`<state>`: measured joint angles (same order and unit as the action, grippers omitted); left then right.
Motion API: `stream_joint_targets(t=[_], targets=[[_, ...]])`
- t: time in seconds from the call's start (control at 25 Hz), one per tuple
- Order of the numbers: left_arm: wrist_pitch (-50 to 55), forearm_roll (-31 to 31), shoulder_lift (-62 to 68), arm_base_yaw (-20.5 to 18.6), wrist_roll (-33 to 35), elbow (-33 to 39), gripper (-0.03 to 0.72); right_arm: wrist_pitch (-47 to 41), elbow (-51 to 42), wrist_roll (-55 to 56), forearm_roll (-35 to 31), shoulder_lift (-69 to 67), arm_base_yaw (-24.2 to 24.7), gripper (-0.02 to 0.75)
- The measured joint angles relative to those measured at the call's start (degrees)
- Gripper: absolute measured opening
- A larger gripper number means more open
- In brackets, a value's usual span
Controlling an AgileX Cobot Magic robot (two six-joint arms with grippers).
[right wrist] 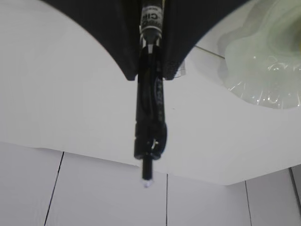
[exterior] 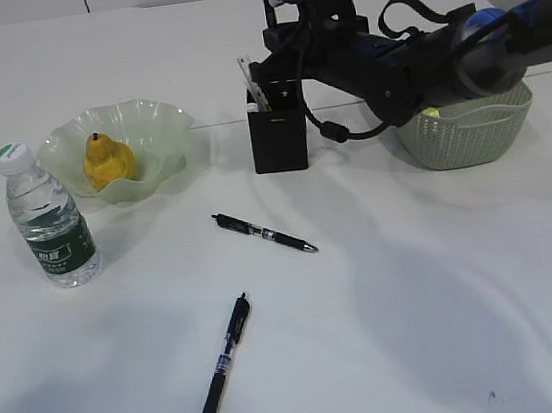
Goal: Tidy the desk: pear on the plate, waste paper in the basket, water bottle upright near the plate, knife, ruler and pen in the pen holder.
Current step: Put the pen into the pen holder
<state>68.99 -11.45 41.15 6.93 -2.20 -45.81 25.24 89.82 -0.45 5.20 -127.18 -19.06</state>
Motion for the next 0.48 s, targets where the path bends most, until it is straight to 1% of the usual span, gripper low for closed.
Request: stream_joint_targets(t=[0.48], targets=[[0.0, 0.1, 0.0, 0.0, 0.0, 0.0, 0.310, 3.3, 0.2, -2.1, -0.8, -2.8, 0.6, 0.113]])
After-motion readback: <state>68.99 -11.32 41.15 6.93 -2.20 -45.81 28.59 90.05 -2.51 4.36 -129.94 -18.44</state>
